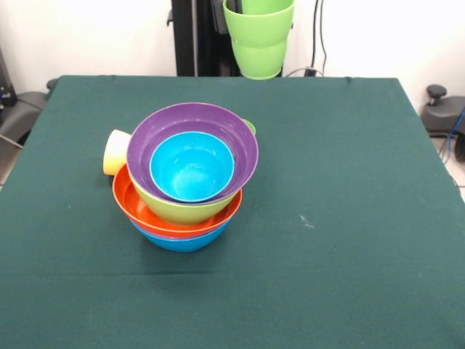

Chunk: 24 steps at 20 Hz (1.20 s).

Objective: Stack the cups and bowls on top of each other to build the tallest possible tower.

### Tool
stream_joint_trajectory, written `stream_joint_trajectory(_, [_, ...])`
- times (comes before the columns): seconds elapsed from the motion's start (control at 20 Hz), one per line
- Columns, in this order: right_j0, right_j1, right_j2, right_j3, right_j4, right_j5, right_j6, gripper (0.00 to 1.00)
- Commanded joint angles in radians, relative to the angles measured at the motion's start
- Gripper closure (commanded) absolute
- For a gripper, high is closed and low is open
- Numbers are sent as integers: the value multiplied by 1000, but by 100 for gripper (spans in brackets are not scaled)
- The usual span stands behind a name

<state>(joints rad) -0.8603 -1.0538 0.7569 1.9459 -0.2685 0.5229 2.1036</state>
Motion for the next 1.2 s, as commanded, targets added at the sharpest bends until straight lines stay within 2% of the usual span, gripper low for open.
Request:
stream_joint_trajectory(0.05, [-6,109,91,-110,-124,163,-348,100])
stream_joint_trajectory(0.45, [-22,154,135,-219,-146,274,-413,100])
stream_joint_trajectory(0.7, [-27,154,150,-250,-145,313,-429,100])
stream_joint_trajectory(1.0, [-39,151,173,-331,-133,430,-499,100])
stream_joint_trajectory(1.2, [-52,154,192,-362,-140,456,-537,100])
